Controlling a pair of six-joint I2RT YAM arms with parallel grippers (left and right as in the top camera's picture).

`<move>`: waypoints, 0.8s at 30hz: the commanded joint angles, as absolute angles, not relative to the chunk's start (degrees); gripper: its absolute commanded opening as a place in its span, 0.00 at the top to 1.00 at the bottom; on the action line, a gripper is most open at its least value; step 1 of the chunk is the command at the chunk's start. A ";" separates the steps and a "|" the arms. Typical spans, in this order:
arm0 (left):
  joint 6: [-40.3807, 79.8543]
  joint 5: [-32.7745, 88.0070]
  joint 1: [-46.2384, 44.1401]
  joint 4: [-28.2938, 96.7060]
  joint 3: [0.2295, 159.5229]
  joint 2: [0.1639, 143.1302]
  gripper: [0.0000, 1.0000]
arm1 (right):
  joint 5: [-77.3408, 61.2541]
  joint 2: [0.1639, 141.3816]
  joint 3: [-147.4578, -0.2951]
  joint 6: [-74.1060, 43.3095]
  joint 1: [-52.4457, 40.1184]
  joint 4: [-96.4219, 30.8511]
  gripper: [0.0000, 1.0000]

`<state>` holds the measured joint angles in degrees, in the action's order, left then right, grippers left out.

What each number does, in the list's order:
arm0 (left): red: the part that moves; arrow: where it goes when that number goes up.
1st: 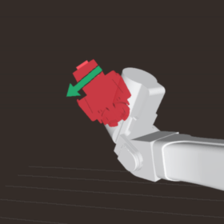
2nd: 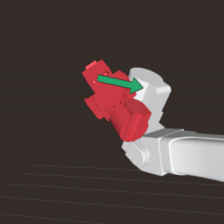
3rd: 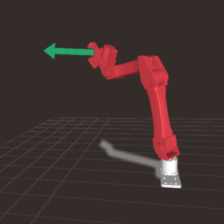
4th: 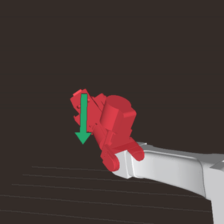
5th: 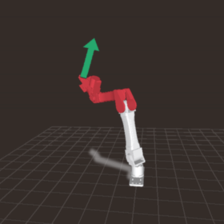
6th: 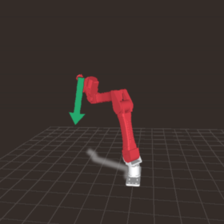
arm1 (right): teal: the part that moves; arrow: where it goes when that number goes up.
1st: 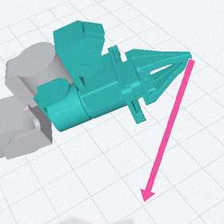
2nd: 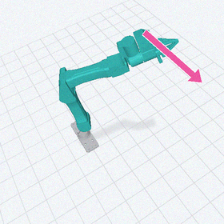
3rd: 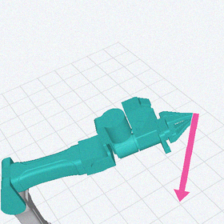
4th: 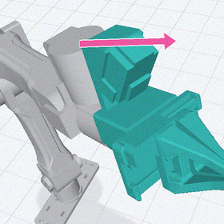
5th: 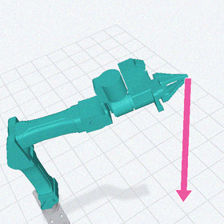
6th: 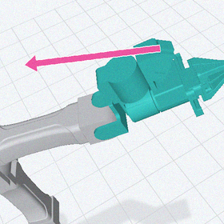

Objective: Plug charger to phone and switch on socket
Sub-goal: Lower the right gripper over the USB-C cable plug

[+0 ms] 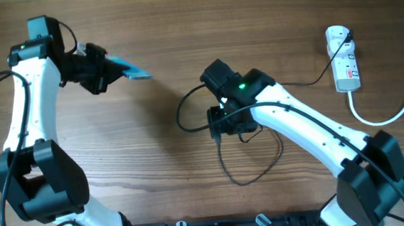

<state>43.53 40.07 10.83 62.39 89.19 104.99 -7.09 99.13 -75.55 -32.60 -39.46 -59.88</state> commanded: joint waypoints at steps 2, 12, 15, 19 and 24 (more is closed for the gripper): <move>39.59 30.11 11.11 63.81 89.25 103.39 0.96 | -4.99 102.08 -75.26 -36.47 -39.42 -57.04 0.36; 27.83 23.68 11.09 63.96 89.25 103.46 0.96 | -7.97 111.59 -75.26 -37.69 -39.42 -52.90 0.43; 27.83 18.31 11.09 64.58 89.25 103.98 0.96 | -9.10 112.68 -75.26 -37.80 -39.44 -52.07 0.50; 27.81 17.89 11.09 64.82 89.14 104.16 0.96 | -9.06 112.88 -75.26 -38.59 -39.46 -52.05 0.54; 27.81 17.89 11.09 65.01 89.14 104.16 0.96 | -8.93 114.54 -75.26 -39.97 -42.09 -52.66 0.55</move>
<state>29.04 18.41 10.90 64.75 89.19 104.99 -8.12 112.51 -75.46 -38.15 -39.77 -52.27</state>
